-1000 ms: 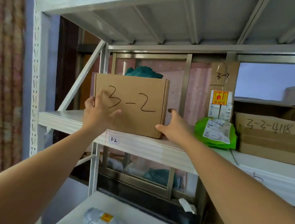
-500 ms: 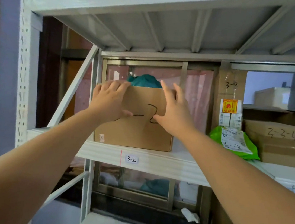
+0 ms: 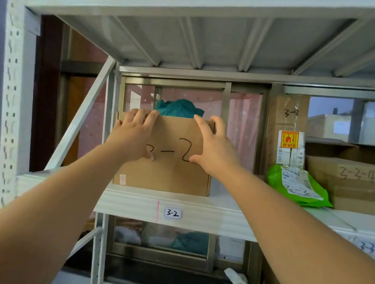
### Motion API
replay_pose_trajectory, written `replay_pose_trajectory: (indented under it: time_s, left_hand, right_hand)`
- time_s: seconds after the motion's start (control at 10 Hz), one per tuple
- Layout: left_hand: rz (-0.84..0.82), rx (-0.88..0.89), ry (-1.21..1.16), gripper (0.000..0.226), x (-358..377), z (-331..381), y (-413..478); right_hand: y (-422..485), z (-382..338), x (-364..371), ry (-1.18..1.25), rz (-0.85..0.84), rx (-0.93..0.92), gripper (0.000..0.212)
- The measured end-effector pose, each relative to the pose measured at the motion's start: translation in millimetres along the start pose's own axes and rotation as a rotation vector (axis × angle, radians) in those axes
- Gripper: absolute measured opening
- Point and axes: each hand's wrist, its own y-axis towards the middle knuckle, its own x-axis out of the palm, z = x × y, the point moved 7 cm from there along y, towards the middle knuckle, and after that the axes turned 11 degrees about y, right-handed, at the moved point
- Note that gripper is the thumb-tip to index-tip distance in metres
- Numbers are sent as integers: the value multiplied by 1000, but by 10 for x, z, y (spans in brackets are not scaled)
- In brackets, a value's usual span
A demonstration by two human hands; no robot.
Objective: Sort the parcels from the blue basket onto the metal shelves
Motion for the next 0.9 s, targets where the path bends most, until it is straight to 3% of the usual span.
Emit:
replay_pose_trajectory:
  time_s: [0.4, 0.5, 0.7, 0.8, 0.9]
  left_hand:
    - [-84, -65, 67, 113, 112, -17, 82]
    - [-141, -70, -66, 108, 140, -24, 143]
    - [-161, -123, -89, 93, 30, 6, 168]
    - [-231, -99, -4, 99, 52, -19, 171]
    - [-221, -41, -2, 99, -96, -30, 216]
  right_hand:
    - [55, -57, 69, -106, -6, 58, 92]
    - [57, -64, 73, -125, -21, 63, 92]
    - [23, -74, 95, -111, -37, 61, 97]
    - [29, -60, 108, -95, -71, 51, 99]
    - [75, -49, -59, 99, -6, 65, 87]
